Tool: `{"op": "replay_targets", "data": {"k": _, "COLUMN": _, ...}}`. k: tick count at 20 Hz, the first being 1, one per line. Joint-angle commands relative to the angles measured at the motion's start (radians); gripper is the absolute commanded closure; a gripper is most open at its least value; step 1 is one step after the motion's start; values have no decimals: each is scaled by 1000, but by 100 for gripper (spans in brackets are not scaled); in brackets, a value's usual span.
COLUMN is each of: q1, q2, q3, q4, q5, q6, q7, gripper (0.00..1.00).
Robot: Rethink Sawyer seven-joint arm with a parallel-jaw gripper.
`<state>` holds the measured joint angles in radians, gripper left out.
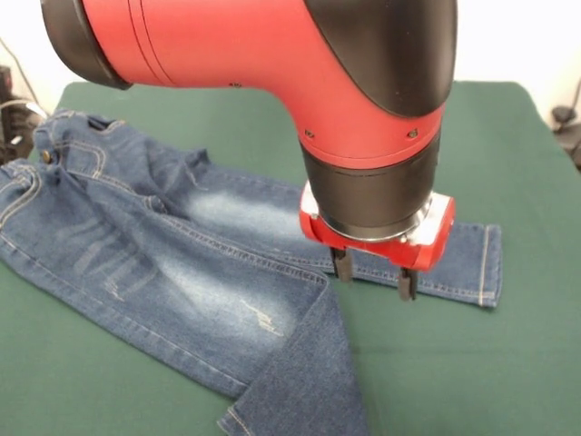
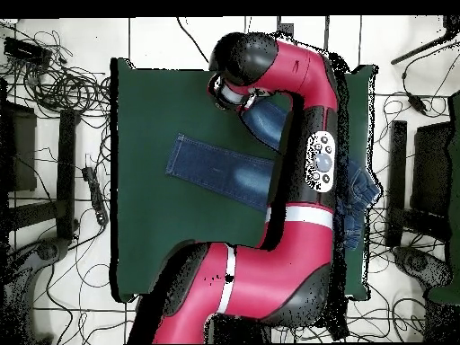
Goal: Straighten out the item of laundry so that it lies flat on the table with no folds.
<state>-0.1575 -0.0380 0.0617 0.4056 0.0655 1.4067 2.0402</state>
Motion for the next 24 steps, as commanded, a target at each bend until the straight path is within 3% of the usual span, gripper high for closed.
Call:
{"op": "replay_targets", "data": {"k": 1, "q1": 59, "q2": 77, "q3": -16, "q4": -85, "q5": -30, "q6": 192, "q7": 231, "gripper": 0}}
{"op": "replay_targets", "data": {"k": 9, "q1": 64, "q2": 95, "q3": -30, "q4": -171, "q5": -88, "q6": 227, "q7": 152, "gripper": 0}}
{"op": "replay_targets", "data": {"k": 15, "q1": 52, "q2": 70, "q3": -38, "q4": -111, "q5": -125, "q6": 99, "q7": 56, "gripper": 0}}
{"op": "replay_targets", "data": {"k": 24, "q1": 3, "q2": 107, "q3": 1, "q4": -124, "q5": -169, "q6": 24, "q7": -84, "gripper": 0}}
